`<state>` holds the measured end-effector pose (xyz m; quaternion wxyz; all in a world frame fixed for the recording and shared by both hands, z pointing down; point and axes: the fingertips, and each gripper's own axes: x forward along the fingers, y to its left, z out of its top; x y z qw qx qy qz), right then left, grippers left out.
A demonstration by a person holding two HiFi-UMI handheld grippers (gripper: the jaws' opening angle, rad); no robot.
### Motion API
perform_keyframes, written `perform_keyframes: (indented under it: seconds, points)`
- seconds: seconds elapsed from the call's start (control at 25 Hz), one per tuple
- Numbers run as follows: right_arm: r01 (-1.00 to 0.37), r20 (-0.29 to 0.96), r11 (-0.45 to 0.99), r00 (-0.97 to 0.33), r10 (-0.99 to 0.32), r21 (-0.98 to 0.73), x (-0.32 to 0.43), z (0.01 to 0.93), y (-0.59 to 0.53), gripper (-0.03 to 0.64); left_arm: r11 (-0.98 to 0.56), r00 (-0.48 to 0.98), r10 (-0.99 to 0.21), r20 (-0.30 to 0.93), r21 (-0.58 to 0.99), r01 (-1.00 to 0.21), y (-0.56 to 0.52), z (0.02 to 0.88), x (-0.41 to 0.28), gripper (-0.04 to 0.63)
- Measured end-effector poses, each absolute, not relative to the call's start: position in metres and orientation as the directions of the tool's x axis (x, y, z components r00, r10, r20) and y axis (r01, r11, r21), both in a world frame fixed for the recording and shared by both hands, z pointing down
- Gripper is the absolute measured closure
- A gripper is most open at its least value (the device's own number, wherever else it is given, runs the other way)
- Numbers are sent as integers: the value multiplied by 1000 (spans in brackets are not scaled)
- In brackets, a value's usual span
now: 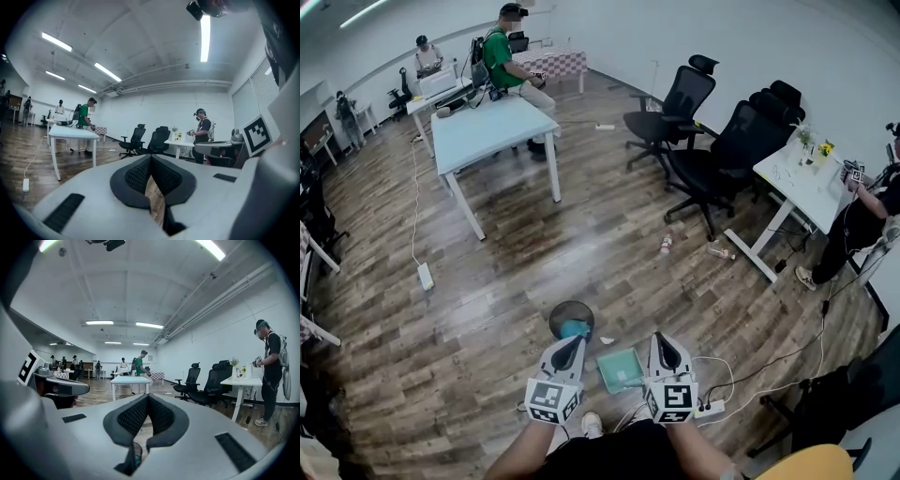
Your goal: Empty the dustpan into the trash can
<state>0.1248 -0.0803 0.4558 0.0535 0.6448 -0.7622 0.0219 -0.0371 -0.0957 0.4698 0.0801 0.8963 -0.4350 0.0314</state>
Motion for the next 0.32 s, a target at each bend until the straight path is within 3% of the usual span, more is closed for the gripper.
perform_keyframes:
  seconds: [0.32]
  points:
    - [-986, 108, 165, -160, -981, 38, 120, 453, -78, 594, -610, 621, -775, 118, 116, -784, -92, 465, -41, 583]
